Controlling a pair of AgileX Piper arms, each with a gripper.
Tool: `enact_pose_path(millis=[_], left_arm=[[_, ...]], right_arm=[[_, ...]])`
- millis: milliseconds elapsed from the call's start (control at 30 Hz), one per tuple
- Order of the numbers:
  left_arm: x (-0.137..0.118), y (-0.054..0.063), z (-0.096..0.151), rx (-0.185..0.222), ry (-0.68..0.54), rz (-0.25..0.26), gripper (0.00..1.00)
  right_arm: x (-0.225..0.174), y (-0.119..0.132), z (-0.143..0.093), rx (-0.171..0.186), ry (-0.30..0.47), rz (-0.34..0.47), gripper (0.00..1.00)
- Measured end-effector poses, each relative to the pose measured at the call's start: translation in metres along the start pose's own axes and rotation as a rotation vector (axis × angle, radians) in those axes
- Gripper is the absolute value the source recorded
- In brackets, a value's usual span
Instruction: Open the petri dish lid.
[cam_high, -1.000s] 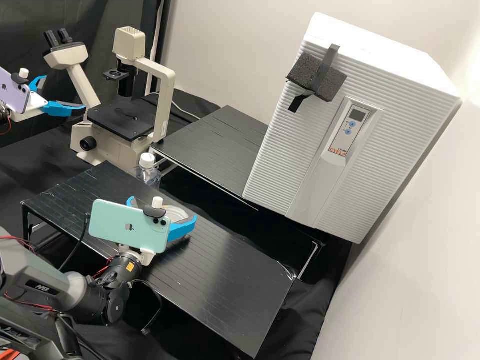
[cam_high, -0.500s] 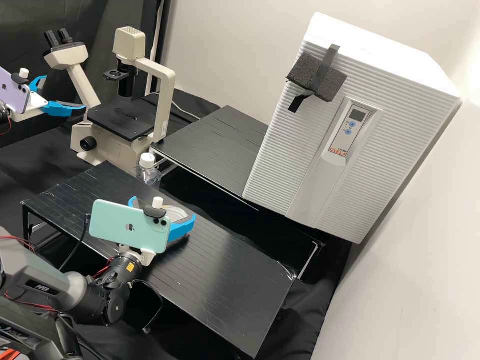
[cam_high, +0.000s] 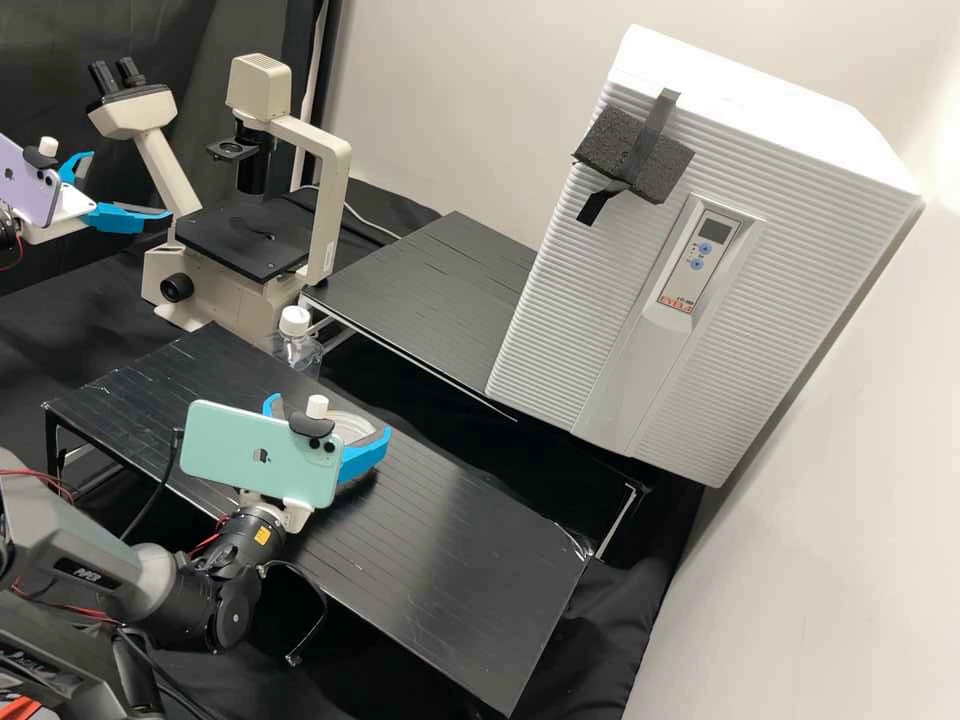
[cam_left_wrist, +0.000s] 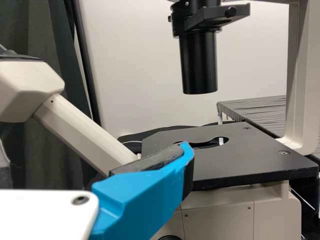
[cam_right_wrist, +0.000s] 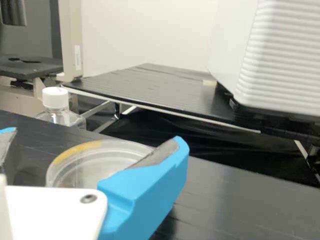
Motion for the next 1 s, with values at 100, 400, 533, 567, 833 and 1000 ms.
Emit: enact_pose_path(millis=[100,400,533,567,833,1000], left_arm=[[0.0,0.0,0.0,0.0,0.0,0.0,1.0],[0.0,0.0,0.0,0.0,0.0,0.0,1.0],[0.0,0.0,0.0,0.0,0.0,0.0,1.0],[0.0,0.0,0.0,0.0,0.0,0.0,1.0],[0.0,0.0,0.0,0.0,0.0,0.0,1.0],[0.0,0.0,0.0,0.0,0.0,0.0,1.0]], right_arm=[[0.0,0.0,-0.002,-0.007,0.005,-0.001,1.0],[-0.001,0.001,0.0,-0.008,-0.006,0.008,1.0],[0.001,-0.001,0.005,0.014,-0.024,-0.008,1.0],[0.002,-0.001,0.006,0.014,-0.021,-0.009,1.0],[0.006,-0.004,0.013,0.031,-0.021,-0.013,1.0],[0.007,-0.003,0.014,0.046,-0.032,0.006,0.0]])
